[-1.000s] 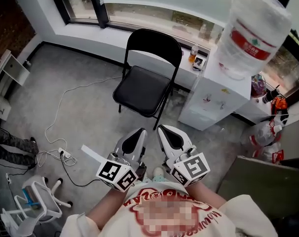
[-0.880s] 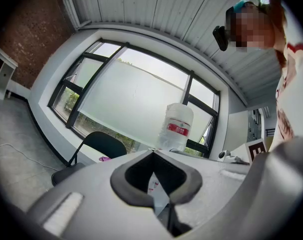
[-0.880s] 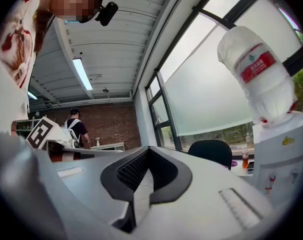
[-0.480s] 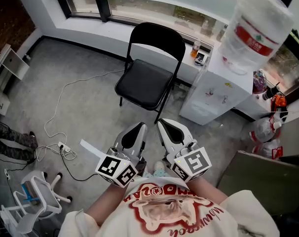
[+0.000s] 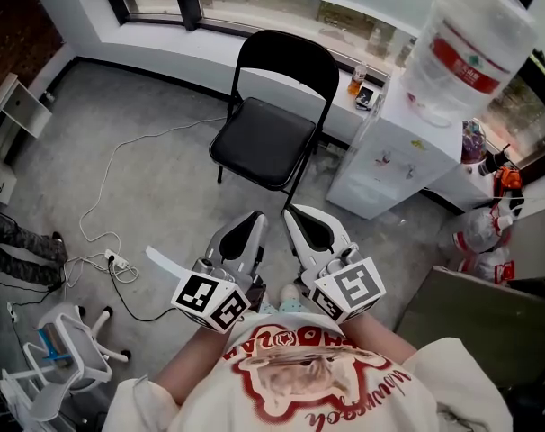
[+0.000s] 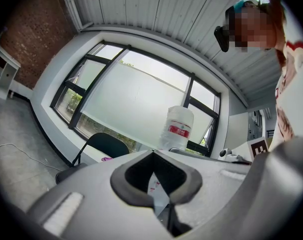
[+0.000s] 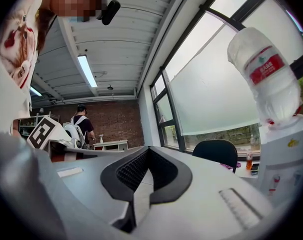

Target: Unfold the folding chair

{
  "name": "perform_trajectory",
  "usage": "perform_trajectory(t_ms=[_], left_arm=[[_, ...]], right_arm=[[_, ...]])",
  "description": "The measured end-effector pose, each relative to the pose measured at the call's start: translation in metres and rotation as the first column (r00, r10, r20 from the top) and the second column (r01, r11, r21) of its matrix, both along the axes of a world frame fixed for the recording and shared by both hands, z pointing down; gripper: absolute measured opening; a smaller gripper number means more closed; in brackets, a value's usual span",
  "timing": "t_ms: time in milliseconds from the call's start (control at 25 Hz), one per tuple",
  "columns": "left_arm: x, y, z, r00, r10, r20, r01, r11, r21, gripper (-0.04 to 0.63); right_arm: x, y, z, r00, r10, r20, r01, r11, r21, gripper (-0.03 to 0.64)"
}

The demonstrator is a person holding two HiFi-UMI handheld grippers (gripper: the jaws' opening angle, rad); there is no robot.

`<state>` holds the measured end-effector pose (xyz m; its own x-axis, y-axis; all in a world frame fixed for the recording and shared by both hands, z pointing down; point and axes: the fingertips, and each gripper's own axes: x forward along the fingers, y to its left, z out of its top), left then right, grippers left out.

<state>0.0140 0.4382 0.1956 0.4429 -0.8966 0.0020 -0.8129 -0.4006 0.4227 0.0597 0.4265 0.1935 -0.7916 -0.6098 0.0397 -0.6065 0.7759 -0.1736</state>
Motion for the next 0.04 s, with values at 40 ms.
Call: perform_trajectory(t_ms=[40], left_arm=[[-0.0002,0.0001,-0.0012,1.0,0.001,0.003,-0.001,1.0,-0.002,0.002]], right_arm=[[-0.0004,0.0001,-0.0004,1.0,-0.001,0.0,0.001,1.0,0.001,0.021]])
